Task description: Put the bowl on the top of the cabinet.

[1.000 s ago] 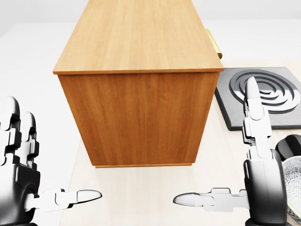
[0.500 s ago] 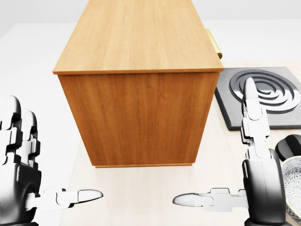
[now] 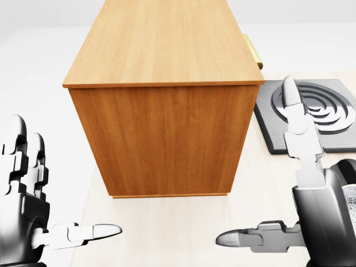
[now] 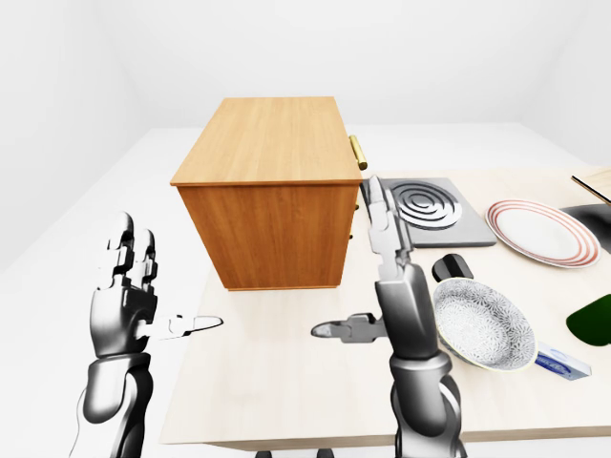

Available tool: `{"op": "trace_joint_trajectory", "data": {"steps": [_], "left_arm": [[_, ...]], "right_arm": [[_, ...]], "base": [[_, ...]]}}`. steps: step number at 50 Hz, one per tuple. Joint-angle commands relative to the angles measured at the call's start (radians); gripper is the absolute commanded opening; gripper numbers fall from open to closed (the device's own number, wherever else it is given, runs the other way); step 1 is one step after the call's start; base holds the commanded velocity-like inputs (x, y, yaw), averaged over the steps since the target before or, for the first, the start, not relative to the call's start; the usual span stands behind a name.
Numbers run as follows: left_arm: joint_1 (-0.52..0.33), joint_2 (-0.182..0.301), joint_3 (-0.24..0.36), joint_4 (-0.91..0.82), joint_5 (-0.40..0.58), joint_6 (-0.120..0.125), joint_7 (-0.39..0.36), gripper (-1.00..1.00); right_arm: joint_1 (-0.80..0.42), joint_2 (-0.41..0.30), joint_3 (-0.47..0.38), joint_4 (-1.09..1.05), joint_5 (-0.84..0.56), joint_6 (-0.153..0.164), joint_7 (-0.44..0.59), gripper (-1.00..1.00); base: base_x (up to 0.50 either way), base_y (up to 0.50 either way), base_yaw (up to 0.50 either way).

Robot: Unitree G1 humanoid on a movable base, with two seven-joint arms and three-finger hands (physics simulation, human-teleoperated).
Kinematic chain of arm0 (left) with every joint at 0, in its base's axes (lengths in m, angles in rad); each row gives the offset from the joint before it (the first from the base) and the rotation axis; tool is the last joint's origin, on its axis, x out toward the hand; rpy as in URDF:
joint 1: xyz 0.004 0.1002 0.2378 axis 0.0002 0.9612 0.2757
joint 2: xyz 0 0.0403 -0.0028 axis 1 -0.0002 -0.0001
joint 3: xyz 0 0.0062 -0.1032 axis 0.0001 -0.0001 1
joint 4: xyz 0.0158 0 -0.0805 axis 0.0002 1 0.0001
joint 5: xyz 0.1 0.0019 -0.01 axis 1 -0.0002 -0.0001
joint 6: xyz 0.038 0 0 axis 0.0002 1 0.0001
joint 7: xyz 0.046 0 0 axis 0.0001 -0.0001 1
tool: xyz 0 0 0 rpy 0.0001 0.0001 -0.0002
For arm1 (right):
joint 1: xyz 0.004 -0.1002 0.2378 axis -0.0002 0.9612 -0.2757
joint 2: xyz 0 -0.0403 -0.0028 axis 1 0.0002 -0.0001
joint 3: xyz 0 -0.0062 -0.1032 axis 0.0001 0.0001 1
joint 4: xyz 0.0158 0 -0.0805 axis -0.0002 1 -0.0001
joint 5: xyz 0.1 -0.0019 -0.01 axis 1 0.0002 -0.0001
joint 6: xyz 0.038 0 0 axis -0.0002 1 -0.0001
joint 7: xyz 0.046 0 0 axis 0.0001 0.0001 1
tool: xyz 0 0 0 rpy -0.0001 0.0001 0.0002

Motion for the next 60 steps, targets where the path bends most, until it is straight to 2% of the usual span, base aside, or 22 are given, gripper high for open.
{"op": "trace_joint_trajectory", "data": {"steps": [1,3,5,6,7,9,11,12,21,28,33,39,60], "left_arm": [[-0.004,0.001,0.000,0.010,0.001,0.000,0.001,1.00],[-0.003,0.001,0.000,0.008,0.001,0.000,0.001,1.00],[-0.002,0.001,0.000,0.008,0.000,0.000,0.001,1.00],[-0.004,0.001,0.002,0.013,-0.001,0.000,0.002,1.00],[-0.004,0.001,0.002,0.014,-0.001,0.000,0.002,1.00],[-0.005,0.001,0.002,0.016,0.000,0.000,0.003,1.00],[-0.007,0.000,0.002,0.016,0.002,0.000,0.004,1.00],[-0.007,0.000,0.002,0.016,0.002,0.000,0.005,1.00],[-0.014,0.000,0.008,0.022,0.002,0.000,0.013,1.00],[-0.011,-0.001,0.004,0.019,0.006,0.000,0.016,1.00],[-0.008,0.000,0.001,0.020,0.007,0.000,0.016,1.00],[-0.003,0.000,-0.003,0.018,0.008,0.000,0.016,1.00],[-0.006,0.001,-0.011,0.037,0.013,0.000,0.015,1.00]], "right_arm": [[-0.023,-0.011,-0.063,-0.098,-0.084,0.000,0.158,1.00],[-0.019,-0.015,-0.073,-0.103,-0.110,0.000,0.184,1.00],[-0.019,-0.012,-0.090,-0.122,-0.112,0.019,0.217,1.00],[-0.017,-0.015,-0.105,-0.136,-0.119,0.042,0.246,1.00],[-0.016,-0.014,-0.117,-0.139,-0.120,0.044,0.256,1.00],[-0.007,-0.014,-0.141,-0.133,-0.113,0.036,0.271,1.00],[0.022,-0.016,-0.175,-0.103,-0.116,0.003,0.279,1.00],[0.031,-0.012,-0.187,-0.093,-0.119,0.000,0.282,1.00],[0.104,0.021,-0.358,-0.049,-0.114,0.000,0.374,1.00],[0.115,0.022,-0.491,0.055,-0.165,0.000,0.402,1.00],[0.115,0.026,-0.550,0.086,-0.187,0.000,0.411,1.00],[0.131,0.044,-0.570,0.107,-0.221,0.000,0.442,1.00],[0.135,0.038,-0.558,0.193,-0.303,0.000,0.399,1.00]], "base": [[0.00,0.00,0.00],[0.00,0.00,0.00],[0.00,0.00,0.00],[0.00,0.00,0.00],[0.00,0.00,0.00],[0.00,0.00,0.00],[0.00,0.00,0.00],[0.00,0.00,0.00],[0.00,0.00,0.00],[0.00,0.00,0.00],[0.00,0.00,0.00],[0.00,0.00,0.00],[0.00,0.00,0.00]]}}
